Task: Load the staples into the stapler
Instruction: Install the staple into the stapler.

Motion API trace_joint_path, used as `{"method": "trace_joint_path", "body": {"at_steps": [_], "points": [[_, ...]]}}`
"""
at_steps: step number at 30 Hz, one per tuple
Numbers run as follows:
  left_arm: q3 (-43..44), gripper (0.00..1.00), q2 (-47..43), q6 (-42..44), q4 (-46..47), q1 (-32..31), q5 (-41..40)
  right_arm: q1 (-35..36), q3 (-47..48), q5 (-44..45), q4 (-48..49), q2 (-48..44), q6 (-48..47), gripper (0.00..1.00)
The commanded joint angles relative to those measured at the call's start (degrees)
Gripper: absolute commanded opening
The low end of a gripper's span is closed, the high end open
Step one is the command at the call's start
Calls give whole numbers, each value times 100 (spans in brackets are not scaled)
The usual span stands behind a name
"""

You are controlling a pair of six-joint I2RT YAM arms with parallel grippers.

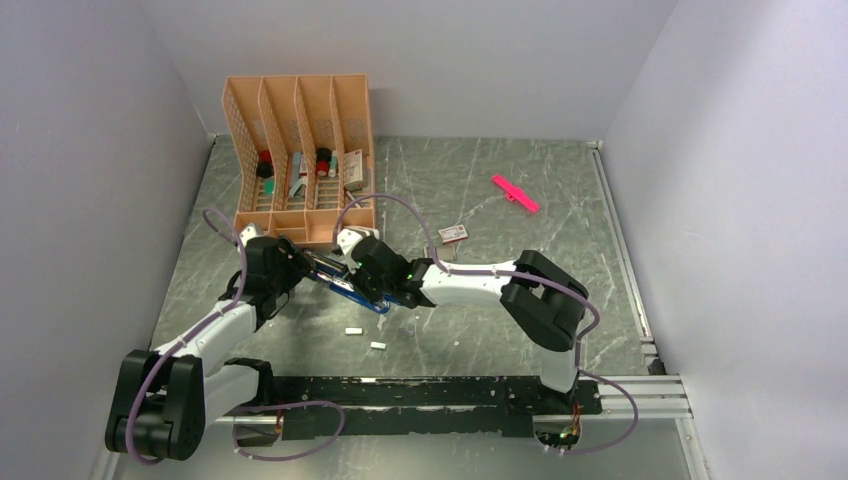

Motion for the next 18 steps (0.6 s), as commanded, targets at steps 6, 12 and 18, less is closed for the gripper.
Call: {"method": "trace_joint_path", "body": {"at_steps": [6,12,18], "points": [[-55,76,-21,43,179,-36,-95,78,180,67,-454,165,-163,0],[-59,76,-8,35,184,-36,-93,92,189,106,-603,160,-239,0],[-66,76,-8,34,188,-36,-95,106,190,22,-676,135,-366,0]]}}
